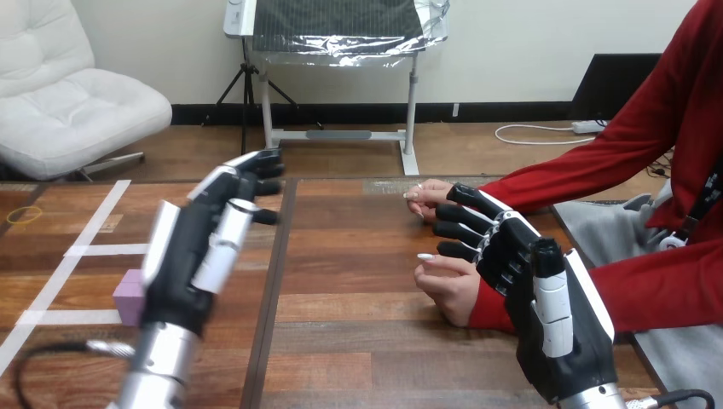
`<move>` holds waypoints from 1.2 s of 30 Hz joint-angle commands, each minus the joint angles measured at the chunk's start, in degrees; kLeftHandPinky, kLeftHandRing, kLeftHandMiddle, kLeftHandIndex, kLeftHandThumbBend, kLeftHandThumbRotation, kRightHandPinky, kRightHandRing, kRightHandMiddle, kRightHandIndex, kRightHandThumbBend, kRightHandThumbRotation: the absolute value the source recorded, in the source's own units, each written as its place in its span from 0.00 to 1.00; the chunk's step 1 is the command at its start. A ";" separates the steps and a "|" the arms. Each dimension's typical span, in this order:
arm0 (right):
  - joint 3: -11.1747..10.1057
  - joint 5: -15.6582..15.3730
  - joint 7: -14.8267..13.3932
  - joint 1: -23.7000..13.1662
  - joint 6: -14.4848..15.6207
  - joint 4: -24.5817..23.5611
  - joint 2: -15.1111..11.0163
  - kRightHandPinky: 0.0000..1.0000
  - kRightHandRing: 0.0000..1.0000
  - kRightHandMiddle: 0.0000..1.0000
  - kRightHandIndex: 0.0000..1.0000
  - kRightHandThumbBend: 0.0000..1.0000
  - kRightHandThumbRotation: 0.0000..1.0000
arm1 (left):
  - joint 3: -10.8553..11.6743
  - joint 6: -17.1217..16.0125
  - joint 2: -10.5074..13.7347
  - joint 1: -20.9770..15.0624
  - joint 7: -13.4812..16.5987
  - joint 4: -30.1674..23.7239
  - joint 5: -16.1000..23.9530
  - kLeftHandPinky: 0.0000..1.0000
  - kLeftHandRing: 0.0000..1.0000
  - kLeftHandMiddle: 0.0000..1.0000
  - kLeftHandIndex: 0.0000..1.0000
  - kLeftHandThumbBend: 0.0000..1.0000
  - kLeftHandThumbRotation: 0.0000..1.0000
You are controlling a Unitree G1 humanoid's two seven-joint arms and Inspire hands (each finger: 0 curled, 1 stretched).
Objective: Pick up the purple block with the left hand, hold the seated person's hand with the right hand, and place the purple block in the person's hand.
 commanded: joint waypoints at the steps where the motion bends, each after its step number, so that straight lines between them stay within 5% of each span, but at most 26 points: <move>1: -0.24 0.71 0.10 -3.37 -0.97 -1.83 0.38 0.76 0.79 0.80 0.83 0.77 1.00 | 1.83 -4.56 5.31 -10.16 1.54 7.16 2.43 0.66 0.80 0.80 0.76 0.28 0.84; 10: -0.15 0.89 0.22 -3.21 -0.54 -2.05 0.30 0.75 0.79 0.80 0.82 0.77 1.00 | 1.82 -2.26 8.96 -15.60 1.58 13.45 3.60 0.77 0.85 0.86 0.82 0.31 0.66; 14: -0.19 0.79 0.20 -3.27 -0.78 -1.86 0.32 0.75 0.79 0.80 0.82 0.77 1.00 | 1.21 -3.92 10.80 -18.57 3.55 18.30 6.43 0.77 0.85 0.87 0.83 0.35 0.61; 36: 0.00 1.15 0.35 -2.90 -0.11 -2.44 0.30 0.74 0.78 0.79 0.82 0.77 1.00 | -2.96 -3.84 15.17 -29.21 9.32 33.62 15.62 0.75 0.82 0.83 0.82 0.48 0.45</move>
